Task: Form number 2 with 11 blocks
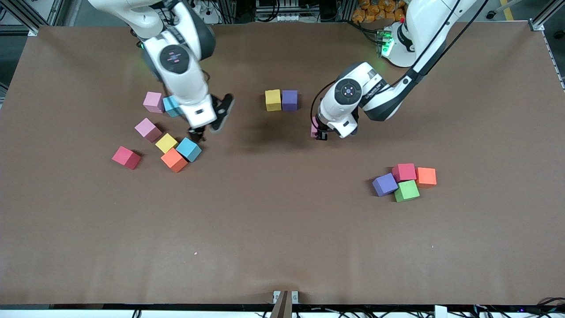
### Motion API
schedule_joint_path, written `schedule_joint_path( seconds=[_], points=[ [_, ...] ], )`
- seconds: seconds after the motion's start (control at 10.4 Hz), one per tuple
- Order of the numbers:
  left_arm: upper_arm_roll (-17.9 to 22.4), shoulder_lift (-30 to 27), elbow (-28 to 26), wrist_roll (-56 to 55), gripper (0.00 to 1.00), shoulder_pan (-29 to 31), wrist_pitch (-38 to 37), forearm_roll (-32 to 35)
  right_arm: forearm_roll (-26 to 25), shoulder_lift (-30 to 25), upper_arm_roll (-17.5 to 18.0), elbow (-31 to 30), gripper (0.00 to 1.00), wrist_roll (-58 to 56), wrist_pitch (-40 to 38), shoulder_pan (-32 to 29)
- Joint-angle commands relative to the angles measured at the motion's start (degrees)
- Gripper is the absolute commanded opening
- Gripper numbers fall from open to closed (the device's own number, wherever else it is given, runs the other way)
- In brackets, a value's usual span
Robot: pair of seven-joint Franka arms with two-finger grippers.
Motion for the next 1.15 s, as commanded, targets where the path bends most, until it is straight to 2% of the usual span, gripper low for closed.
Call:
schedule_joint_path(
  seconds=[0.0,0.19,0.38,0.48,0.67,1.06],
  points=[
    [-1.67,-2.99,-4.33,-3.36,0.13,0.52,4.13,-0.44,0.53,-1.18,0.60,-0.97,1.00,-1.31,-0.62,-6.54],
    [-1.77,-3.96,-7.41,-6.08,0.14,-0.52,7.40,-0.35,0.70,-1.35,0.60,-3.41,1.00,-7.10,-0.01,-12.78],
    [-1.77,-4.22,-8.56,-10.65,0.14,-2.63,7.93,-0.17,0.70,-1.70,0.60,-6.58,1.00,-7.38,0.43,-16.22],
    [-1.77,-4.31,-8.92,-12.32,0.14,-3.34,8.89,-0.17,0.78,-1.88,0.51,-8.68,1.00,-7.38,3.40,-16.76],
    [-1.68,-4.23,-10.23,-14.62,0.14,-5.10,10.91,0.00,0.79,-1.53,0.33,-15.79,1.00,-7.47,14.88,-17.11],
    [-1.68,-4.05,-11.91,-16.38,0.14,-6.68,12.59,0.79,0.70,-0.74,0.51,-18.46,1.00,-12.11,19.15,-20.09]
  ],
)
